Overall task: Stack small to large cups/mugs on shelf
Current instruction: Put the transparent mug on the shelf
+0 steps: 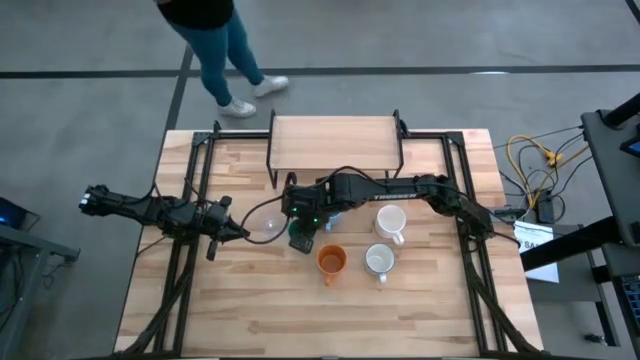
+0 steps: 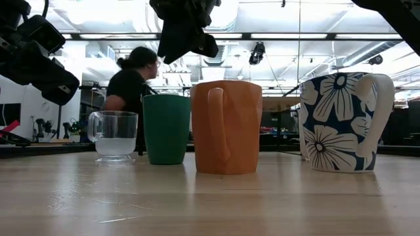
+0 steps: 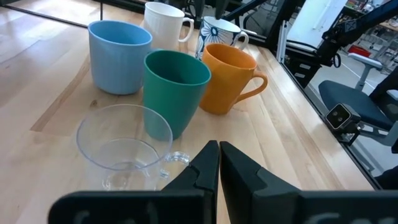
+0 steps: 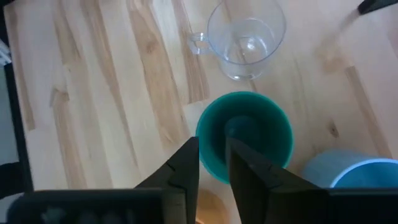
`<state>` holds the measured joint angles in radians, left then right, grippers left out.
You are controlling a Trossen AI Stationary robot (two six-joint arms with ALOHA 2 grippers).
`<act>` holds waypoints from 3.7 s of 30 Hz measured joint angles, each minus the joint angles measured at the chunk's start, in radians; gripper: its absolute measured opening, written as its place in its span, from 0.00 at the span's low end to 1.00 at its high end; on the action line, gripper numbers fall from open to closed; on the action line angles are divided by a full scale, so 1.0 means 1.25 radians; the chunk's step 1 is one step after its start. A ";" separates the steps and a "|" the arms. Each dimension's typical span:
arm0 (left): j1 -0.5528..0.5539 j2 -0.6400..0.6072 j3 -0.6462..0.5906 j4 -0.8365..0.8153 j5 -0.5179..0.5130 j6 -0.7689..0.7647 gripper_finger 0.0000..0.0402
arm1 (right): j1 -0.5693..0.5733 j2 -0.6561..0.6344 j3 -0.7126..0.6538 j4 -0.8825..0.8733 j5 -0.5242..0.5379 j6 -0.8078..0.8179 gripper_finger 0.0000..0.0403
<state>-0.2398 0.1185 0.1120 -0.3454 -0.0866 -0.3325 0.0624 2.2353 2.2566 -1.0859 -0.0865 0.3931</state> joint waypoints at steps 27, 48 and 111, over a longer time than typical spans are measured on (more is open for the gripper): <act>0.000 0.090 0.004 -0.032 -0.005 -0.144 0.00 | 0.002 0.003 -0.023 0.010 -0.021 -0.042 0.29; 0.003 0.249 0.004 -0.019 -0.067 -0.565 0.00 | 0.003 0.003 -0.024 0.011 -0.021 -0.036 0.29; 0.098 0.952 0.297 0.180 -0.142 -0.119 0.00 | 0.013 0.003 -0.024 -0.007 -0.021 -0.046 0.29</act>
<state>-0.1169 1.3085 0.4836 -0.1206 -0.2642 -0.4816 0.0785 2.2395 2.2269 -1.0949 -0.1125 0.3357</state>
